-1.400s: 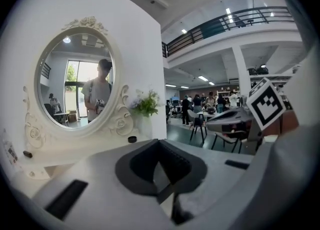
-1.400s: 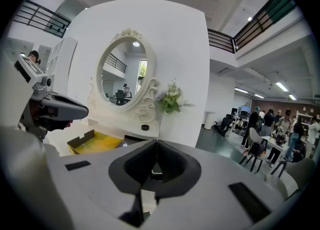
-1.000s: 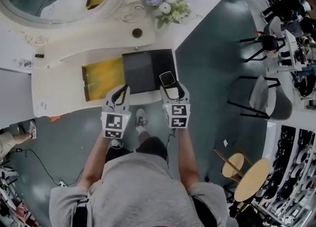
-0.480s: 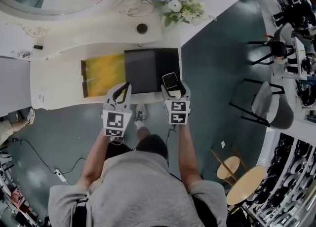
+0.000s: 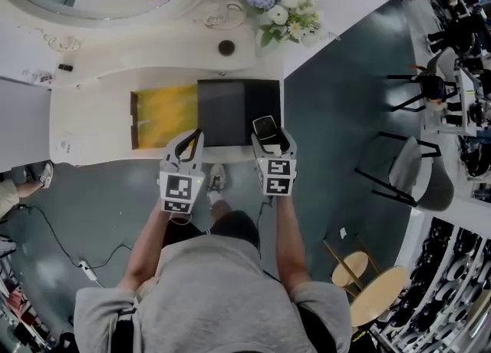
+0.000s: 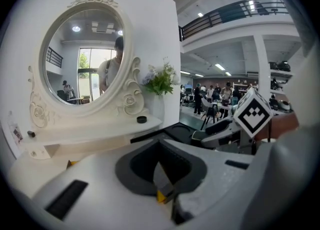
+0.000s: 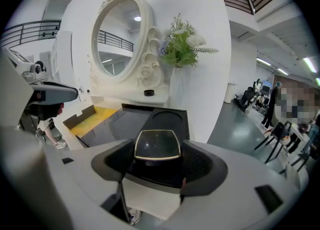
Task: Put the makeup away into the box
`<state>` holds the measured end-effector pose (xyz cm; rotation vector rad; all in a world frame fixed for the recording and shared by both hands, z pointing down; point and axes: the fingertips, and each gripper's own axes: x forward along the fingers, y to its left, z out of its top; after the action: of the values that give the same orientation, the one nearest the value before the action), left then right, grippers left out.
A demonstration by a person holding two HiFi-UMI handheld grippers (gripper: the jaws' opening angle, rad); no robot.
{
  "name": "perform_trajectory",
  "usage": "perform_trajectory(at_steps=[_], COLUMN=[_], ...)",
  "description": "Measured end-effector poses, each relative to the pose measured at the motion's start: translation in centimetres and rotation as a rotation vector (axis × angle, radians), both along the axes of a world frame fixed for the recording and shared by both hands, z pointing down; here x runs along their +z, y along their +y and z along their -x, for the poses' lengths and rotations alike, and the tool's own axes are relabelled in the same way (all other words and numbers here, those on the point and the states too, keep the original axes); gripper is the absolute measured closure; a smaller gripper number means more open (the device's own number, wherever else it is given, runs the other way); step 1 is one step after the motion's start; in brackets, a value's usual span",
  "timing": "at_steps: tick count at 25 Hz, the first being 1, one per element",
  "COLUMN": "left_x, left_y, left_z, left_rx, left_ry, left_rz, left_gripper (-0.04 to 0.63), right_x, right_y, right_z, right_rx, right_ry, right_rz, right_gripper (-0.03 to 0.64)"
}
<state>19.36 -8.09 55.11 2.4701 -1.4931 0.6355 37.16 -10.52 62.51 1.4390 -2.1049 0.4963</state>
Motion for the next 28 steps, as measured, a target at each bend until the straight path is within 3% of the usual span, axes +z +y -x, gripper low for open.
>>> perform_trajectory(at_steps=[11, 19, 28], left_x=[-3.3, -5.0, -5.4], left_y=[0.6, 2.0, 2.9], left_z=[3.6, 9.1, 17.1], left_rx=[-0.108, -0.234, -0.342], left_ry=[0.001, -0.005, -0.020], left_rz=[-0.063, -0.102, -0.103], left_gripper=[0.592, 0.592, 0.592], right_x=[-5.2, -8.0, -7.9], right_y=[-0.8, -1.2, -1.4], right_z=[4.1, 11.6, 21.6], right_rx=[-0.103, -0.247, -0.396], right_ry=[-0.044, -0.084, -0.106], right_rz=[-0.102, -0.160, -0.134], right_gripper=[0.304, 0.304, 0.304])
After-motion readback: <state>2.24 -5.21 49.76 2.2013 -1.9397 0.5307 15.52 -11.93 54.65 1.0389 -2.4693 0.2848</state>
